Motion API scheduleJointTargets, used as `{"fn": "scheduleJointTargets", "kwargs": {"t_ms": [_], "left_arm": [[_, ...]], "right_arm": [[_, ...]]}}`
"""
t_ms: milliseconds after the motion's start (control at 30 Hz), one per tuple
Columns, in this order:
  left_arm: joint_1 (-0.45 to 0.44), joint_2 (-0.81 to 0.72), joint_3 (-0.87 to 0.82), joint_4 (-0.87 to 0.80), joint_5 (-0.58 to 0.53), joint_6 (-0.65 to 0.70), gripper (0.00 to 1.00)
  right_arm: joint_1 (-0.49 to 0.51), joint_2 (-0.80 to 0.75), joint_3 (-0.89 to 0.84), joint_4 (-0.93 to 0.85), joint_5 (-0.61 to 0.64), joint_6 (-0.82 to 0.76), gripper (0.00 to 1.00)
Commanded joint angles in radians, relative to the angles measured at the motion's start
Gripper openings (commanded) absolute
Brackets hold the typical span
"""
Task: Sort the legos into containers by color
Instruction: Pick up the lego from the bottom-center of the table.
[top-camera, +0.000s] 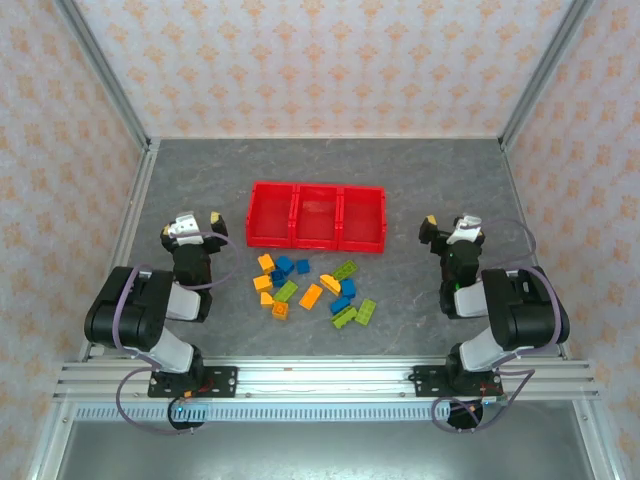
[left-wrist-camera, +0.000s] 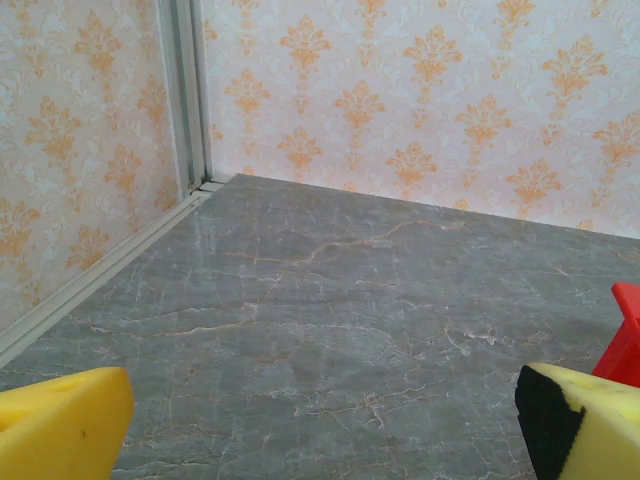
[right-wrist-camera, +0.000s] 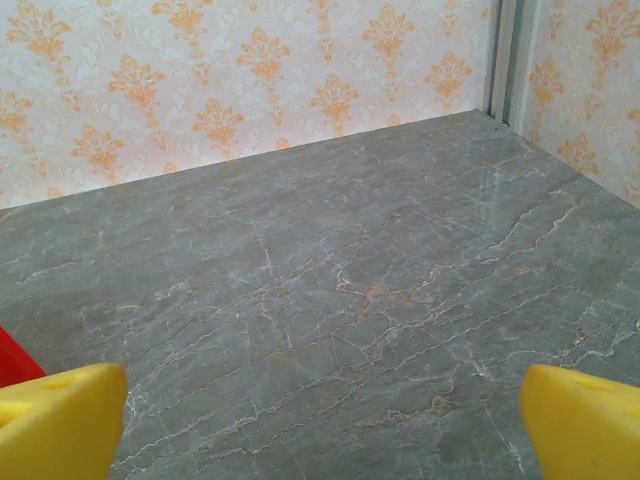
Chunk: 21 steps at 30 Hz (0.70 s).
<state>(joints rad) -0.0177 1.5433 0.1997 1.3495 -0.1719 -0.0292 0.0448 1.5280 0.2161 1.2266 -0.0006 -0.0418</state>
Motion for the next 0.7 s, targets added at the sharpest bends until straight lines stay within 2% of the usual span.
{"fn": "scheduleJointTargets", "kwargs": {"t_ms": [0, 667], "left_arm": [[0.005, -0.006, 0.006, -0.009, 0.005, -0.010, 1.00], [0.021, -0.008, -0.002, 0.003, 0.021, -0.030, 1.00]], "right_arm": [[-0.005, -0.007, 0.016, 0.006, 0.001, -0.006, 1.00], [-0.014, -0.005, 0.024, -0.004, 0.017, 0.014, 1.00]]}}
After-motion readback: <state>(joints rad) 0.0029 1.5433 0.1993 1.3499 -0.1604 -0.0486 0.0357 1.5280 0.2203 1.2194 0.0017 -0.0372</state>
